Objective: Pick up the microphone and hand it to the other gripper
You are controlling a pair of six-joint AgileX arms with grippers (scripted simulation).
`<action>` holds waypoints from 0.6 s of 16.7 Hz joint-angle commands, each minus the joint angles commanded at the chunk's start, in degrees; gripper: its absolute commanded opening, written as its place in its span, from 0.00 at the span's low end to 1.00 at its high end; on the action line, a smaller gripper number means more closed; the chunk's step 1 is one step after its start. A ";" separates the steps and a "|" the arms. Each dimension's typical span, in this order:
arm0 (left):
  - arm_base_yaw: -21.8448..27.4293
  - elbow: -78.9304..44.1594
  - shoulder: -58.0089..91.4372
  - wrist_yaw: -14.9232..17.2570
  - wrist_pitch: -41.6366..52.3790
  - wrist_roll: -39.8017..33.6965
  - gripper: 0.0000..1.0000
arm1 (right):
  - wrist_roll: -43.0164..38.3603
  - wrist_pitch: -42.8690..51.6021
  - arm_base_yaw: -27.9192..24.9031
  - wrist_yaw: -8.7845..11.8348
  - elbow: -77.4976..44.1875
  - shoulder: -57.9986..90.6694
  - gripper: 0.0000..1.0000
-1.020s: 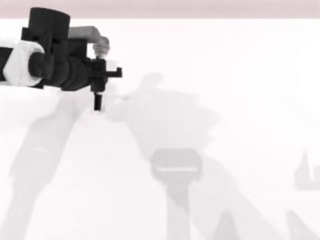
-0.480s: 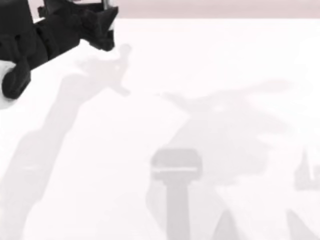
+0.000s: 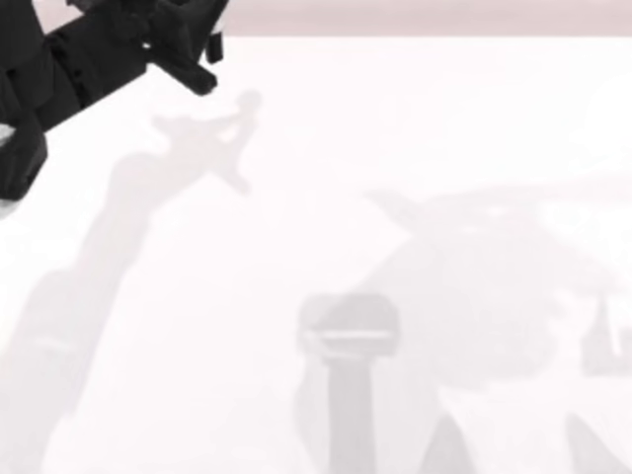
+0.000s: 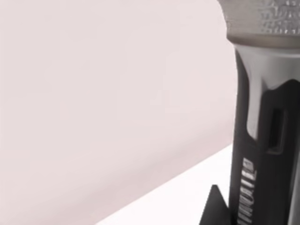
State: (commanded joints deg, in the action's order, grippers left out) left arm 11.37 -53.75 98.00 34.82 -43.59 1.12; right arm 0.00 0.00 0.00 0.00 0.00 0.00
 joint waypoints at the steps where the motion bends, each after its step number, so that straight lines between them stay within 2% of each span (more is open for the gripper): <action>1: 0.14 0.04 -0.07 -0.14 -0.01 0.00 0.00 | 0.00 0.00 0.00 0.00 0.00 0.00 1.00; 3: 2.18 0.59 -0.99 -2.24 -0.19 0.02 0.00 | 0.00 0.00 0.00 0.00 0.00 0.00 1.00; 5: 5.93 1.74 -2.61 -6.19 -0.38 -0.02 0.00 | 0.00 0.00 0.00 0.00 0.00 0.00 1.00; 10: 18.59 5.94 -7.97 -19.80 -0.52 -0.27 0.00 | 0.00 0.00 0.00 0.00 0.00 0.00 1.00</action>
State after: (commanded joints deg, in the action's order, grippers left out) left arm 29.96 -47.81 90.03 15.02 -44.11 0.85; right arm 0.00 0.00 0.00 0.00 0.00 0.00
